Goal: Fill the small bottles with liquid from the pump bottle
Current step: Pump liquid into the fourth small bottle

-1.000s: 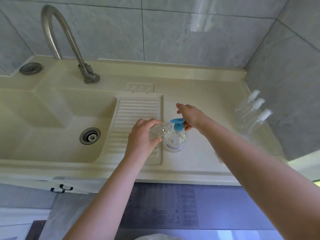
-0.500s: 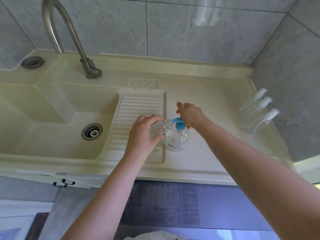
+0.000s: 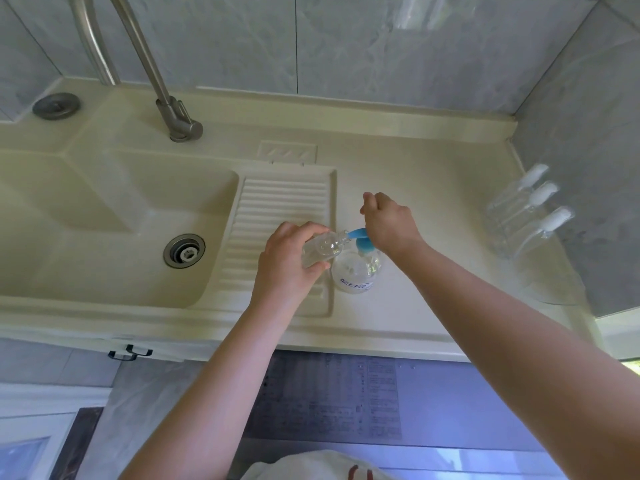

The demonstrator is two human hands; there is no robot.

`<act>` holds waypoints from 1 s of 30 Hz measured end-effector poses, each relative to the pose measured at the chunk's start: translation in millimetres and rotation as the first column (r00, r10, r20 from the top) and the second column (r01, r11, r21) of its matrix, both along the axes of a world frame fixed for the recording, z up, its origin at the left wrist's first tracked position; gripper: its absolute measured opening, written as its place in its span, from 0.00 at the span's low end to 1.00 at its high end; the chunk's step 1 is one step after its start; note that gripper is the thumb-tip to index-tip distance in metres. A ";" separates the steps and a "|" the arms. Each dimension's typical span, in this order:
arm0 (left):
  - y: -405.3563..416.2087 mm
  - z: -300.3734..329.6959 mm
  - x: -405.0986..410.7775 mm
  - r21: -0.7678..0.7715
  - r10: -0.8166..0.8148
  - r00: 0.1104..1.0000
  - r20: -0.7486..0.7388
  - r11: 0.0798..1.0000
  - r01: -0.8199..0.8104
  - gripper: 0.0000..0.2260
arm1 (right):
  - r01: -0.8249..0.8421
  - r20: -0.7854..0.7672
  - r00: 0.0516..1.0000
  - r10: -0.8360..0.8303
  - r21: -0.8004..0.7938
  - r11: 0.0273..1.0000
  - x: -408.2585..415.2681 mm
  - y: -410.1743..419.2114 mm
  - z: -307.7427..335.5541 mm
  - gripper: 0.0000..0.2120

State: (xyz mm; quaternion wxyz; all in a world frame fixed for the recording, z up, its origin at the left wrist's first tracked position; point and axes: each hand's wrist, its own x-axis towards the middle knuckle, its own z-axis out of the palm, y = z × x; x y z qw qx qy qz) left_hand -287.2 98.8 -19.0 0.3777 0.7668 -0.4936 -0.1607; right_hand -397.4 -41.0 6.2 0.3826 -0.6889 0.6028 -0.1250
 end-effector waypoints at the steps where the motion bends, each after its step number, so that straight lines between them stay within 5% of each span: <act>1: 0.3 0.3 0.7 -0.002 0.001 1.000 -0.001 1.000 -0.001 0.22 | -0.006 -0.002 1.000 0.006 0.007 1.000 -1.0 -1.1 0.7 0.22; 9: 1.3 -1.2 3.4 0.012 0.001 1.000 -0.007 1.000 -0.001 0.22 | -0.171 -0.074 0.982 0.171 0.012 0.985 -3.0 -5.5 4.3 0.28; 17: -0.8 -2.0 1.8 0.020 -0.002 0.999 -0.043 1.000 0.003 0.22 | -0.173 -0.101 0.981 0.165 -0.074 0.982 -2.5 -4.7 -6.7 0.20; 30: 2.5 -1.0 2.1 0.027 -0.007 0.999 -0.031 1.000 0.007 0.22 | -0.196 -0.105 0.976 0.193 -0.027 0.980 -6.6 -7.1 2.4 0.25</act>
